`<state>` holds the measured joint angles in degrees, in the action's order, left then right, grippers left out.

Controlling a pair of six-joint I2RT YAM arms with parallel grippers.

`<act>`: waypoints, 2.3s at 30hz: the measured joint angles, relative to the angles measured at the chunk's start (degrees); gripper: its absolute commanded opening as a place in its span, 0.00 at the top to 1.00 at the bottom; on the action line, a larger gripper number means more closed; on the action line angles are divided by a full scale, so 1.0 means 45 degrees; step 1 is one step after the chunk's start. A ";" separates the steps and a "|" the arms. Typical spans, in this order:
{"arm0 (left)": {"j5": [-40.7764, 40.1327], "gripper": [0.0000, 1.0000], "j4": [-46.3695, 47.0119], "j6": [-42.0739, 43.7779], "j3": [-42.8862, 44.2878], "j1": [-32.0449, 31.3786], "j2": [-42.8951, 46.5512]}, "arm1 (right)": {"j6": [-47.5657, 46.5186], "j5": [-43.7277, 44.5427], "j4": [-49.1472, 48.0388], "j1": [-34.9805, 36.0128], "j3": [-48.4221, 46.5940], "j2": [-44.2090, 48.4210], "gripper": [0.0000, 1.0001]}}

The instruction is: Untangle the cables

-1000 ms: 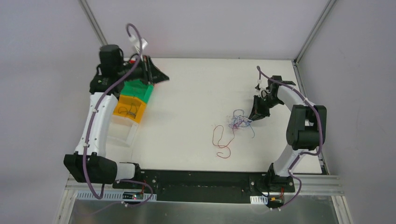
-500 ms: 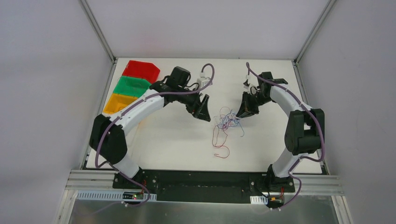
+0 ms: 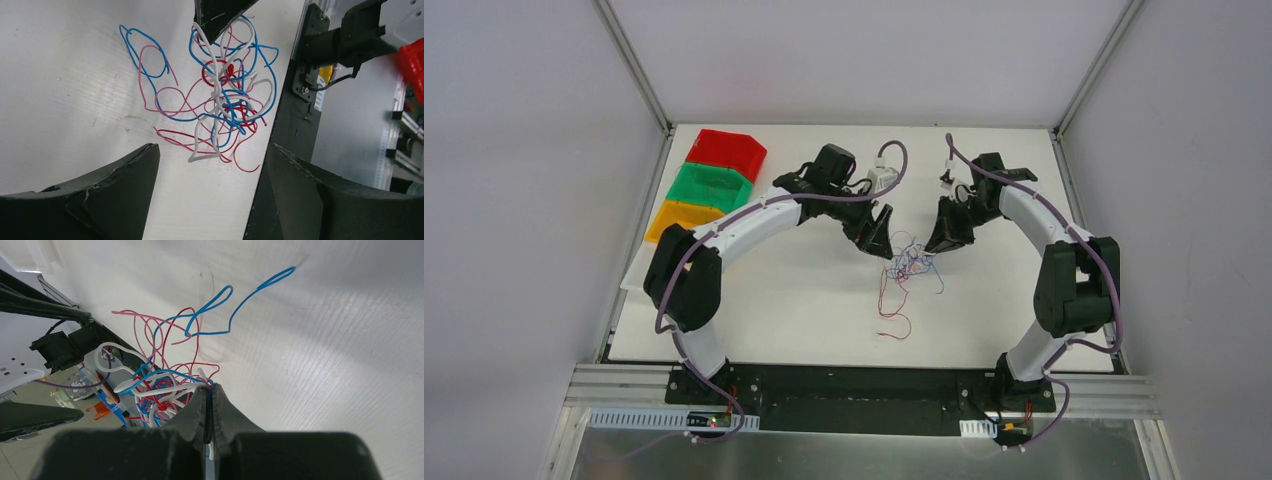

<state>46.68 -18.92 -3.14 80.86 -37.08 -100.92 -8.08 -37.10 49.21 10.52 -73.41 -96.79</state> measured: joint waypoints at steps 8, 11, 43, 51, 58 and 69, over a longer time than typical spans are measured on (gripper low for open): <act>0.0510 0.25 -0.0612 0.3259 0.0019 -0.0175 -0.0335 | 0.0005 -0.0267 0.0010 0.0291 0.0005 0.0049 1.00; 0.0486 0.35 -0.1481 0.4775 0.0291 -0.0500 -0.0675 | 0.0010 -0.0291 0.0010 0.0379 0.0005 0.0049 1.00; 0.0782 1.00 -0.3308 -0.0457 1.2012 0.5270 0.1268 | -0.1627 0.5979 -0.0908 -0.2050 0.0457 -0.2492 0.95; 0.0942 1.00 -0.0126 -0.4065 1.3308 0.7533 0.0782 | -0.2132 0.6509 -0.0738 -0.2215 0.0427 -0.2492 1.00; 0.0801 1.00 0.1681 -0.6081 1.3338 0.9175 0.0568 | -0.2613 0.7402 -0.0602 -0.3235 0.0364 -0.2501 1.00; 0.0971 1.00 0.2667 -0.6815 1.3216 0.9738 0.0568 | -0.2778 0.7766 -0.0233 -0.3827 0.0000 -0.2749 0.94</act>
<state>51.05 -6.92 -33.80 140.33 6.74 -98.37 -20.58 -2.15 48.16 -6.70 -73.41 -109.16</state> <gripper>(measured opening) 0.020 0.009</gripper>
